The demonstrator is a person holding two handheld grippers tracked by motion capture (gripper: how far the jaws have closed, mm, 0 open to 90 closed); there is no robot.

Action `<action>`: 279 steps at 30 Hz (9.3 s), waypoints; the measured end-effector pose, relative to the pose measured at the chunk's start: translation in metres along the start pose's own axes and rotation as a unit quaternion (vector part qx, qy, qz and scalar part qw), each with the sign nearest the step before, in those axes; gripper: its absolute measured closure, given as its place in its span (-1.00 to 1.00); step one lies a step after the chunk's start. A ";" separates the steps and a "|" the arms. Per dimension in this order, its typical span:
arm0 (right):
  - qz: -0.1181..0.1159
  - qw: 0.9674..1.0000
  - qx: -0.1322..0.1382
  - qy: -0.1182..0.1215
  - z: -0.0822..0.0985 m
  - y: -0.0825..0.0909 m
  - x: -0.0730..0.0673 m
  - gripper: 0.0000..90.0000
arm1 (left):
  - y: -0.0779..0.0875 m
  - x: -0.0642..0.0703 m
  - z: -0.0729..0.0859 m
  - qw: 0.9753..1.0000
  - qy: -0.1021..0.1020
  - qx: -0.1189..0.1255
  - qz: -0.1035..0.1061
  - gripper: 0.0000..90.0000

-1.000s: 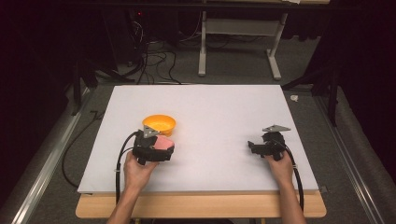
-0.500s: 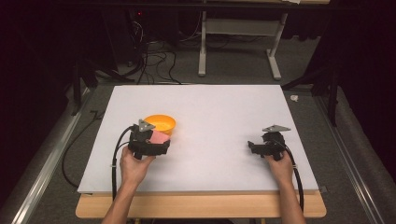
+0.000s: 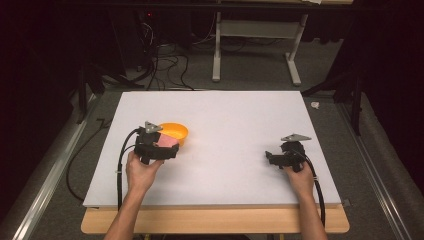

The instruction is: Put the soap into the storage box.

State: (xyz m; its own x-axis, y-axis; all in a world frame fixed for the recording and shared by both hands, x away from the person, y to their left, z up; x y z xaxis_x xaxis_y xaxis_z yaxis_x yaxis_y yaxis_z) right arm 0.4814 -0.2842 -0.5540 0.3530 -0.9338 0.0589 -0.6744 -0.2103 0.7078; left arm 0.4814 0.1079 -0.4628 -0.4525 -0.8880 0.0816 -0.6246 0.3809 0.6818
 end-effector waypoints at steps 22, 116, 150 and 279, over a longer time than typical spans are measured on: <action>0.000 1.000 0.000 0.001 0.000 0.000 0.000 -0.68 | -0.011 -0.017 -0.020 0.999 0.017 -0.018 -0.022 -0.69; 0.000 1.000 0.000 -0.001 0.000 0.000 0.000 -0.68 | -0.086 -0.040 -0.018 0.992 0.073 -0.099 -0.036 -0.69; 0.000 1.000 0.000 0.000 0.000 0.000 0.000 -0.68 | -0.044 -0.039 -0.036 0.998 0.050 -0.024 -0.033 -0.62; 0.000 1.000 0.000 0.000 0.000 0.000 0.000 -0.68 | -0.061 0.034 0.074 0.998 -0.055 -0.003 0.039 -0.59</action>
State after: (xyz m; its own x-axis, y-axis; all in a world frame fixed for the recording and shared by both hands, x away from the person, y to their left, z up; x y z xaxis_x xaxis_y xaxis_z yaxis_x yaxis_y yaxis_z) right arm 0.4814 -0.2841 -0.5540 0.3519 -0.9342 0.0588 -0.6744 -0.2095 0.7080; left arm 0.4575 0.0738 -0.5552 -0.5665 -0.8223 0.0538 -0.5812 0.4450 0.6813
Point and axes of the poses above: each handheld gripper's, and its own axes: y roughly backward along the jaws, z roughly out of its underside, x roughly to its right, the point moved 10 cm from there along -y, roughly forward along the jaws, and after that the axes turned 3 degrees about y, right-handed, at the moved point
